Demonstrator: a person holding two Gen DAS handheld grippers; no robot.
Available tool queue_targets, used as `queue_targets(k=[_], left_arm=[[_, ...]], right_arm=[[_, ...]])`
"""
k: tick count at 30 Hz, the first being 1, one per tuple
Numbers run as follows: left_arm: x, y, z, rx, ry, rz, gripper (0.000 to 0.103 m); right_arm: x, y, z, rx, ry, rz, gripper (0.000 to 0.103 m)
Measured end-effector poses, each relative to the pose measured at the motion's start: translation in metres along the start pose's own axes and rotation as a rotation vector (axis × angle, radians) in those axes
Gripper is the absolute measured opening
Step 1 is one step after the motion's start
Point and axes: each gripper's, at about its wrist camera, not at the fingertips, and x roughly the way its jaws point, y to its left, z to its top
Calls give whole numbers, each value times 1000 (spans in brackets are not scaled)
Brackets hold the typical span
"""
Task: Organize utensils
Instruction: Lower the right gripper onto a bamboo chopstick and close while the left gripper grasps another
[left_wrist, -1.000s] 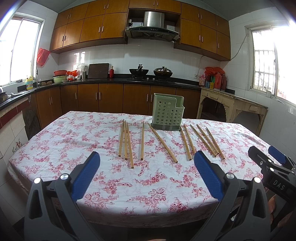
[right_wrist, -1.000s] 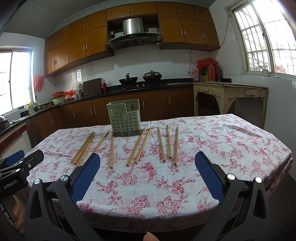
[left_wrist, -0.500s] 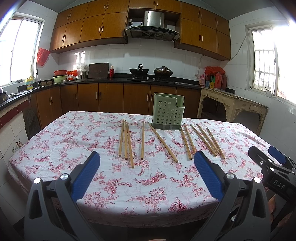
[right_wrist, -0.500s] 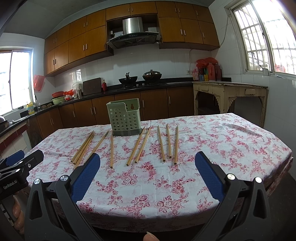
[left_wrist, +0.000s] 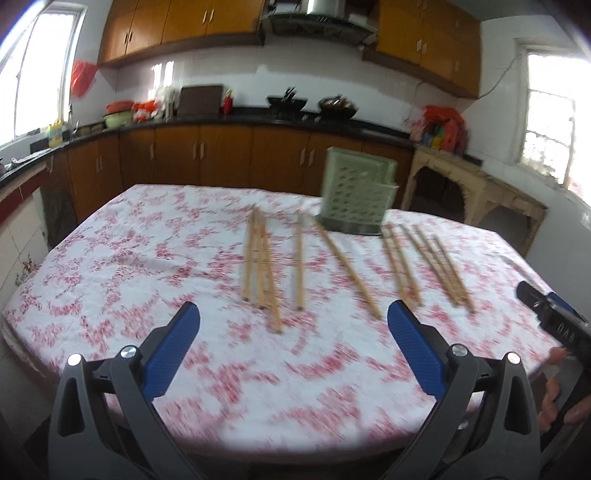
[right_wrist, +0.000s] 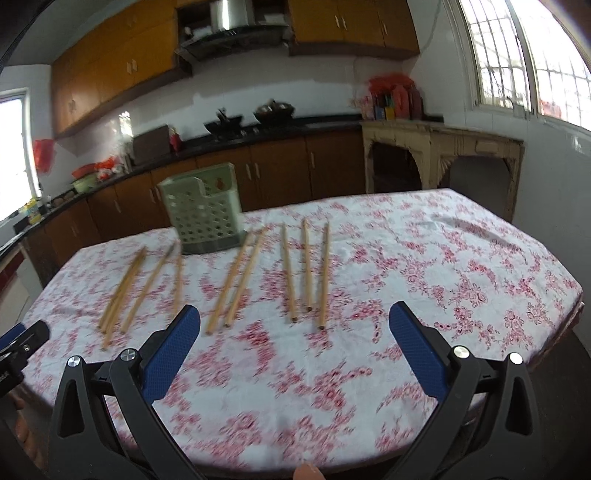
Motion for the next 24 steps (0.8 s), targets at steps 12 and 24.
queue_targets(k=[12, 24], left_arm=[[103, 52, 48, -24, 196, 89, 99], [159, 62, 43, -39, 344, 13, 50]], right_arm=[[147, -32, 33, 58, 363, -57, 39], [170, -30, 27, 10, 393, -122, 11]])
